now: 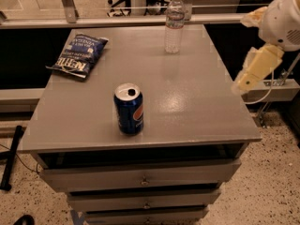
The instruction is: Move water bottle near pepsi can
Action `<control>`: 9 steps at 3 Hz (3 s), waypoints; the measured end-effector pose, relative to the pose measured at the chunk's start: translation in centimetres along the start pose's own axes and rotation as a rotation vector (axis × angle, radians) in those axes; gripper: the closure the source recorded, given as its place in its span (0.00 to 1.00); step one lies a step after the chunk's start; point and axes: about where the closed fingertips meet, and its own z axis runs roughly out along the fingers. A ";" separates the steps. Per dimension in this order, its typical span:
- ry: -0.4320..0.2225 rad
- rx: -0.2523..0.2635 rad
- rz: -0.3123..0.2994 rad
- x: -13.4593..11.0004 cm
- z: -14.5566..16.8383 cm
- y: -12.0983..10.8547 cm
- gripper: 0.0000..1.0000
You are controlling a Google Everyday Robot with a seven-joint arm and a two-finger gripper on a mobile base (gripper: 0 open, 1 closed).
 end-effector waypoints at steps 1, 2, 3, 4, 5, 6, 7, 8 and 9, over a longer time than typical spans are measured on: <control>-0.141 0.062 0.016 -2.4 3.2 -5.1 0.00; -0.140 0.061 0.015 -2.4 3.1 -5.0 0.00; -0.156 0.061 0.017 -2.6 3.0 -5.0 0.00; -0.216 0.078 0.076 -2.5 4.9 -5.9 0.00; -0.322 0.149 0.155 -3.6 8.5 -9.9 0.00; -0.398 0.246 0.202 -4.5 11.9 -14.4 0.00; -0.471 0.333 0.234 -5.6 14.7 -18.5 0.00; -0.544 0.368 0.279 -6.7 17.2 -21.4 0.00; -0.616 0.360 0.322 -8.0 19.2 -23.2 0.00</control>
Offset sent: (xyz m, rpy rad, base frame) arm 0.0476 0.0146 0.0012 0.0989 -0.0699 0.0068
